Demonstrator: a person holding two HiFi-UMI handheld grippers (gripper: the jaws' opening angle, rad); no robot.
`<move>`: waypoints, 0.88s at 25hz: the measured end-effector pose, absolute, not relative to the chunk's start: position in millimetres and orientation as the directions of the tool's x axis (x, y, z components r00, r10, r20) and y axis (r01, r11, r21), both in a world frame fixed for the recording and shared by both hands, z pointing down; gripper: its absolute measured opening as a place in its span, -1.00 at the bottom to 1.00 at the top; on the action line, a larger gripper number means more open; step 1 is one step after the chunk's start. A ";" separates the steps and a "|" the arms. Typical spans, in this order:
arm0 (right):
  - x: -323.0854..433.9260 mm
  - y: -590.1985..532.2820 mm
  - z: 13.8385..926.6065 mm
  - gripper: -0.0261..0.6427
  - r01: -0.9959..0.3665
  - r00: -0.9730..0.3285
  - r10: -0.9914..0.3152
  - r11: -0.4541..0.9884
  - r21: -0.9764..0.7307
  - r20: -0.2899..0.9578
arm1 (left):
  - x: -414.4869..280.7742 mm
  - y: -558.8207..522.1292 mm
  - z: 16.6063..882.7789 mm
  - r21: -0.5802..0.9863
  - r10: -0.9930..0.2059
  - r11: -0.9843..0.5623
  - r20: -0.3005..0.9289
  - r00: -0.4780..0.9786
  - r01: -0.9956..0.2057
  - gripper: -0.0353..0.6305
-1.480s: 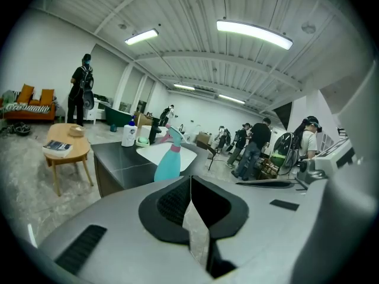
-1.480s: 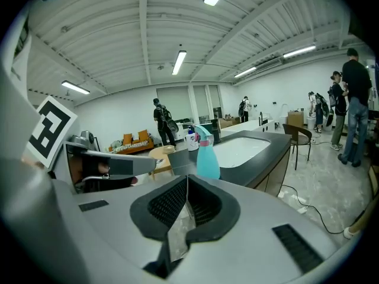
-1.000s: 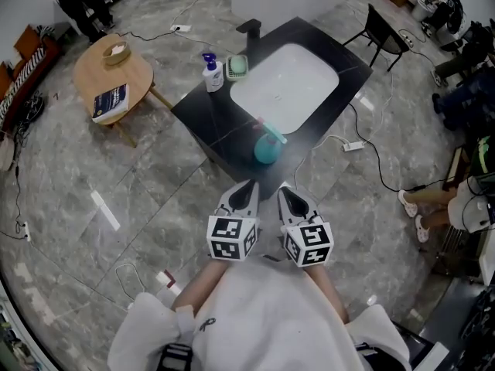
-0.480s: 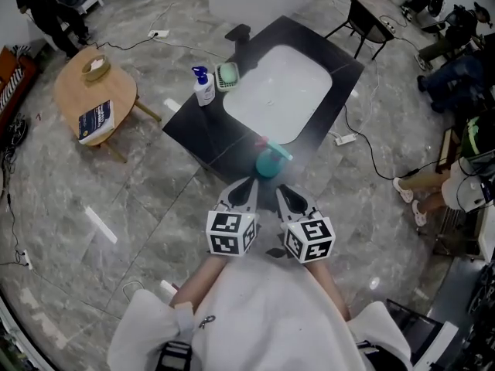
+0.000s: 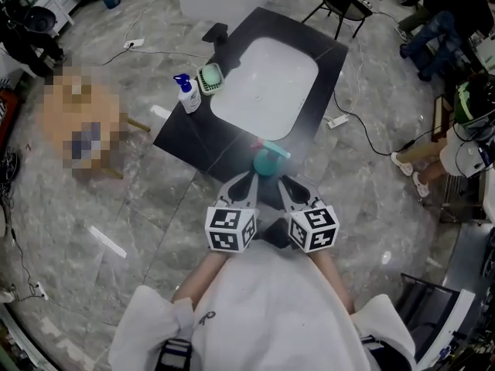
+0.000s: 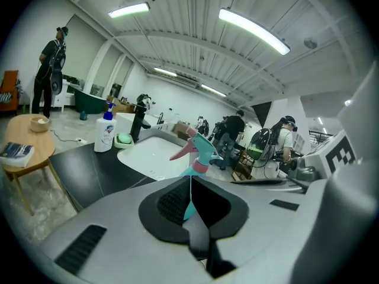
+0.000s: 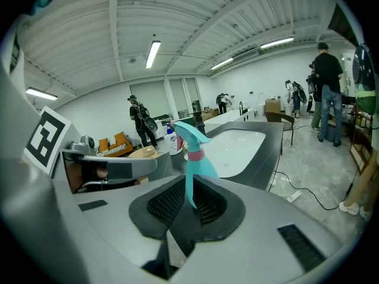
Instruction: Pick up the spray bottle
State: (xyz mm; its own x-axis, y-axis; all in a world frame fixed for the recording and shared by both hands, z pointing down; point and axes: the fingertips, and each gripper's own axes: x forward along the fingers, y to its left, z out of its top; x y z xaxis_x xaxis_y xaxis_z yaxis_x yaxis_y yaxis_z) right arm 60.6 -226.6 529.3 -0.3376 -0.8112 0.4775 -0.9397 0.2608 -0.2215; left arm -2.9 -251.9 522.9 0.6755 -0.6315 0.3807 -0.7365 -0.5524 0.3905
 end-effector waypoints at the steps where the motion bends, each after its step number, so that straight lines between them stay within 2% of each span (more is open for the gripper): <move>1: 62.7 -228.1 527.8 -0.83 -0.942 -0.329 -0.819 0.251 -0.221 0.471 | -2.5 -252.6 523.3 0.388 -0.626 -0.559 0.382 0.680 -0.733 -0.81; 4: 62.7 -230.4 524.7 -0.82 -0.942 -0.325 -0.828 0.244 -0.229 0.456 | -1.3 -253.6 524.8 0.378 -0.614 -0.574 0.388 0.687 -0.726 -0.81; 5: 61.5 -231.0 524.6 -0.76 -0.939 -0.332 -0.827 0.248 -0.236 0.453 | -0.7 -254.0 524.7 0.375 -0.612 -0.577 0.389 0.688 -0.725 -0.81; 7: 60.5 -233.6 526.6 -0.44 -0.934 -0.345 -0.825 0.257 -0.247 0.448 | 0.7 -255.3 524.4 0.369 -0.612 -0.580 0.390 0.688 -0.726 -0.81; 9: 61.7 -238.6 529.1 -0.32 -0.933 -0.348 -0.826 0.262 -0.246 0.443 | 1.4 -257.5 525.2 0.366 -0.615 -0.577 0.392 0.684 -0.730 -0.81; 16: 71.7 -265.2 529.4 -0.08 -0.946 -0.322 -0.849 0.271 -0.179 0.418 | -1.2 -270.0 528.5 0.355 -0.644 -0.542 0.406 0.648 -0.761 -0.81; 22: 63.9 -282.9 534.0 0.02 -0.925 -0.379 -0.824 0.351 -0.145 0.422 | -6.4 -283.5 529.7 0.336 -0.682 -0.499 0.416 0.602 -0.798 -0.81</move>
